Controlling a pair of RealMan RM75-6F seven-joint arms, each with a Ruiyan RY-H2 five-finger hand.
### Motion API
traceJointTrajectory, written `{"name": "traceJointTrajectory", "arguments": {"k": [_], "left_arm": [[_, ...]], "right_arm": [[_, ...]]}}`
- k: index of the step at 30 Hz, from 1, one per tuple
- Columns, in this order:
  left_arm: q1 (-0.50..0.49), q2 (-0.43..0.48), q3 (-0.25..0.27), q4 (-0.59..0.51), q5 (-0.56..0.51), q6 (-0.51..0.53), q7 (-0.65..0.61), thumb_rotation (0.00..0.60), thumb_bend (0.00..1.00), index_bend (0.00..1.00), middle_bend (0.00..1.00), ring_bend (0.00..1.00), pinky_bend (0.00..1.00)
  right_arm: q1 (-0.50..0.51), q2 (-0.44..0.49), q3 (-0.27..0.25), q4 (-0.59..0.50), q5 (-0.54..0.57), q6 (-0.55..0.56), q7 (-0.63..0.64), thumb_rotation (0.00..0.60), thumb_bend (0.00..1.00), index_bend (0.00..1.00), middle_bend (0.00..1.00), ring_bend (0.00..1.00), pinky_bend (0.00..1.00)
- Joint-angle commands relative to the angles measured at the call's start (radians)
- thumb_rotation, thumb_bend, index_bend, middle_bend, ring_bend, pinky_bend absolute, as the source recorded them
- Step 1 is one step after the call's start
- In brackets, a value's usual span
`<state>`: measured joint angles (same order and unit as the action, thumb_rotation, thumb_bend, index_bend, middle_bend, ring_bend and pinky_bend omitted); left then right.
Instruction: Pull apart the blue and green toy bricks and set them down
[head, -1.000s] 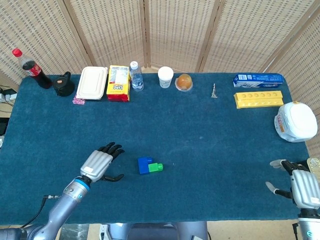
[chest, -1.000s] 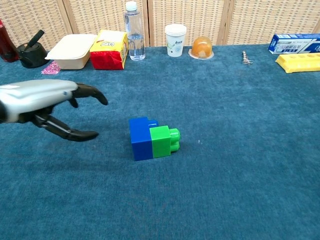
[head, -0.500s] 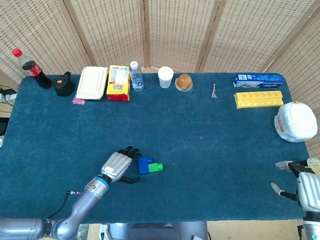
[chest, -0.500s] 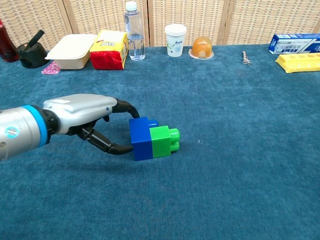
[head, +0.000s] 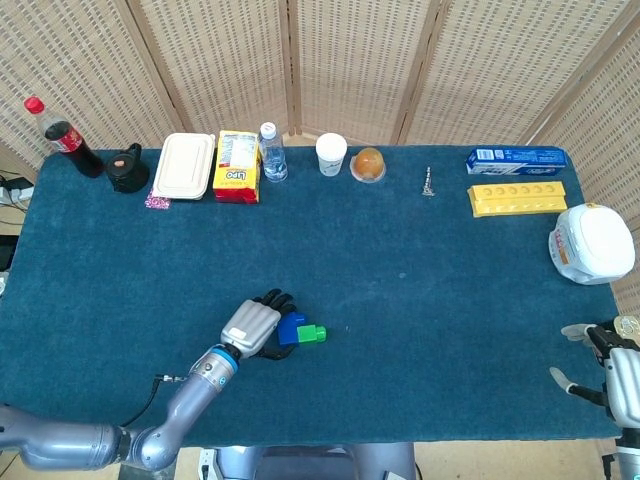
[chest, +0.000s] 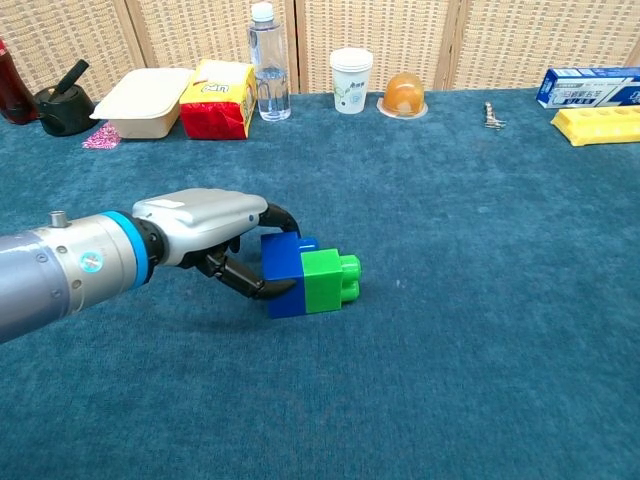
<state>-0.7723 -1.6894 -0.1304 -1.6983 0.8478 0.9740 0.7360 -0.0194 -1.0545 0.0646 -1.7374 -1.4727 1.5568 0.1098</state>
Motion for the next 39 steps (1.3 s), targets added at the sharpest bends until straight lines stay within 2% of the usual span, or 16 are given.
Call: {"name": "traceJointTrajectory", "arguments": {"k": [1, 7, 17, 23, 29, 34, 39], "left_arm": [[-0.013, -0.007, 0.002, 0.013, -0.007, -0.001, 0.000, 0.315, 0.42, 0.42, 0.25, 0.22, 0.39], [-0.031, 0.012, -0.015, 0.027, 0.016, -0.038, -0.073, 0.324, 0.46, 0.51, 0.30, 0.29, 0.44], [-0.073, 0.153, -0.063, -0.008, 0.127, -0.166, -0.234, 0.308, 0.48, 0.52, 0.33, 0.30, 0.45], [-0.112, 0.266, -0.120, -0.009, 0.305, -0.301, -0.459, 0.303, 0.49, 0.52, 0.35, 0.30, 0.45], [-0.152, 0.324, -0.148, -0.013, 0.401, -0.388, -0.624, 0.309, 0.49, 0.53, 0.36, 0.30, 0.45], [-0.206, 0.369, -0.169, -0.008, 0.445, -0.477, -0.737, 0.305, 0.49, 0.53, 0.36, 0.30, 0.45], [-0.262, 0.370, -0.185, 0.009, 0.448, -0.520, -0.801, 0.308, 0.49, 0.53, 0.36, 0.30, 0.45]], "right_arm": [[-0.002, 0.004, 0.002, -0.003, -0.002, 0.004, 0.003, 0.600, 0.21, 0.39, 0.44, 0.43, 0.38], [-0.005, 0.007, 0.002, -0.011, -0.005, 0.006, 0.008, 0.600, 0.21, 0.39, 0.44, 0.43, 0.38], [0.024, 0.009, -0.001, -0.032, -0.001, -0.057, 0.043, 0.600, 0.21, 0.39, 0.44, 0.44, 0.42], [0.114, -0.008, 0.014, -0.068, 0.002, -0.207, 0.203, 0.600, 0.21, 0.39, 0.44, 0.46, 0.47], [0.171, -0.033, 0.024, -0.070, 0.006, -0.298, 0.345, 0.600, 0.21, 0.39, 0.45, 0.51, 0.52], [0.225, -0.066, 0.034, -0.061, 0.008, -0.374, 0.470, 0.600, 0.22, 0.39, 0.45, 0.51, 0.53], [0.263, -0.090, 0.039, -0.063, 0.005, -0.419, 0.557, 0.600, 0.21, 0.38, 0.45, 0.51, 0.53]]}}
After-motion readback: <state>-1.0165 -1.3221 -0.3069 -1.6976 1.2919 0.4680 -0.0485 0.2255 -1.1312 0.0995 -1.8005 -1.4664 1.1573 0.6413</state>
